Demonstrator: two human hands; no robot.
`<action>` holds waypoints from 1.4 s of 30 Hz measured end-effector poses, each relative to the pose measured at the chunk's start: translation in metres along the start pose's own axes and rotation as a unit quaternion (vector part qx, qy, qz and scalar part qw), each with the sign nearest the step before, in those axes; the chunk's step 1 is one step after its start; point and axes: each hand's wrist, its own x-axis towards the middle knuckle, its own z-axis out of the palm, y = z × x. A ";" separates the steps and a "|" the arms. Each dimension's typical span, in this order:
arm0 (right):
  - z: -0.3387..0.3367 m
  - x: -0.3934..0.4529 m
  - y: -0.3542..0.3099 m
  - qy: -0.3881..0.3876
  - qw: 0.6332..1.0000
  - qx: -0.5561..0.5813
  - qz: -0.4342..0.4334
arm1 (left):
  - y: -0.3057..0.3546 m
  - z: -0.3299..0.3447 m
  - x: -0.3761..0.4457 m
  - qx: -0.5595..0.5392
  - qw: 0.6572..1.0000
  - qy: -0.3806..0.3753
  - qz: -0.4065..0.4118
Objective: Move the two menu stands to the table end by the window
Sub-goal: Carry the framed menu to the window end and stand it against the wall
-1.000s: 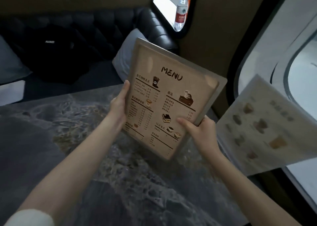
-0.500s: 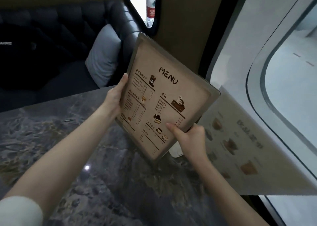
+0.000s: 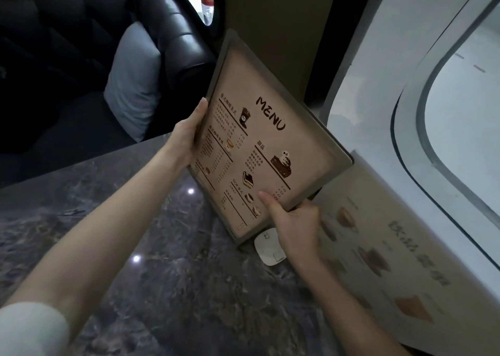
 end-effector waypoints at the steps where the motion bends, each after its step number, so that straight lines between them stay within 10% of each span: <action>1: 0.000 0.001 0.001 -0.001 1.000 -0.001 -0.004 | -0.002 0.000 0.003 0.001 1.000 0.001 -0.002; 33: 0.009 0.014 0.017 -0.021 0.994 -0.100 -0.047 | -0.027 0.018 0.022 0.049 0.999 -0.020 -0.001; 42: 0.004 0.017 0.013 -0.057 0.988 -0.124 -0.072 | -0.019 0.036 -0.001 0.101 0.987 0.119 -0.043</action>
